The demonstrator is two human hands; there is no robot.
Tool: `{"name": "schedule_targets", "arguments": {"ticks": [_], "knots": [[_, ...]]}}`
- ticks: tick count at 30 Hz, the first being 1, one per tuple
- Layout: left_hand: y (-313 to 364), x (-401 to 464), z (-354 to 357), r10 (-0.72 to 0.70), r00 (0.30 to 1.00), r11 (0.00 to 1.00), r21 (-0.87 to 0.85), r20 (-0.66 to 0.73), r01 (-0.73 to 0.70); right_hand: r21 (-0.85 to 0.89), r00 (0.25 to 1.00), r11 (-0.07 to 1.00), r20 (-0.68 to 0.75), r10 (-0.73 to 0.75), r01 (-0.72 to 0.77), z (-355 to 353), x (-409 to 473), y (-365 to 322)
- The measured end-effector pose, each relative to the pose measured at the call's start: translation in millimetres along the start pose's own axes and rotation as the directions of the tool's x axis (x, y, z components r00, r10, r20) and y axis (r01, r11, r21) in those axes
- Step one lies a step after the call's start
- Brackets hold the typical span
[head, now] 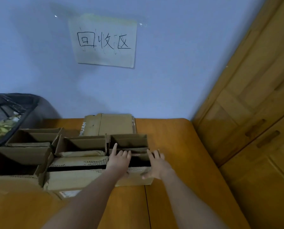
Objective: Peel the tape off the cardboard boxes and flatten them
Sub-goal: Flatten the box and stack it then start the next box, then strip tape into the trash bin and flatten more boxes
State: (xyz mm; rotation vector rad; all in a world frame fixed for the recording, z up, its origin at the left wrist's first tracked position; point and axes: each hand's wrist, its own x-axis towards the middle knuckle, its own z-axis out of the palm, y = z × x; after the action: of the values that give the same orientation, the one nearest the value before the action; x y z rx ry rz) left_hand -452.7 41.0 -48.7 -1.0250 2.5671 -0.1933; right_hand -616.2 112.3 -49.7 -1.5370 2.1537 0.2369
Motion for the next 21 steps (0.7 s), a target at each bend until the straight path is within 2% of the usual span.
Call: {"name": "schedule_targets", "arguments": {"ticks": [2, 4, 8, 12, 16, 21], "knots": [[3.8, 1.1, 0.9, 0.053, 0.998, 0.995, 0.087, -0.033, -0.05, -0.048, 1.0, 0.999, -0.028, -0.001, 0.0, 3.3, 1.5, 0.0], [5.7, 5.0, -0.3, 0.073, 0.997, 0.992, 0.102, -0.012, -0.072, -0.097, 0.999, 0.995, -0.053, -0.002, -0.003, 3.4, 4.7, -0.6], [11.3, 18.9, -2.6, 0.053, 0.996, 0.998, 0.04, 0.068, -0.056, -0.243, 0.999, 0.969, -0.041, 0.031, -0.04, 0.3, 11.8, -5.5], [17.8, 31.9, 1.3, 0.045, 0.993, 0.997, -0.07, 0.105, -0.038, -0.385, 0.995, 0.922, -0.104, 0.007, -0.047, 2.8, 16.6, -7.4], [19.7, 35.7, 5.6, 0.043, 0.993, 0.987, -0.158, 0.107, -0.026, -0.45, 0.99, 0.893, -0.131, -0.054, -0.011, 6.0, 18.0, -6.2], [26.6, 27.1, 1.0, 0.086, 0.992, 0.974, -0.216, 0.092, -0.064, -0.437, 0.992, 0.899, -0.098, -0.077, 0.027, 6.6, 11.1, -1.8]]}}
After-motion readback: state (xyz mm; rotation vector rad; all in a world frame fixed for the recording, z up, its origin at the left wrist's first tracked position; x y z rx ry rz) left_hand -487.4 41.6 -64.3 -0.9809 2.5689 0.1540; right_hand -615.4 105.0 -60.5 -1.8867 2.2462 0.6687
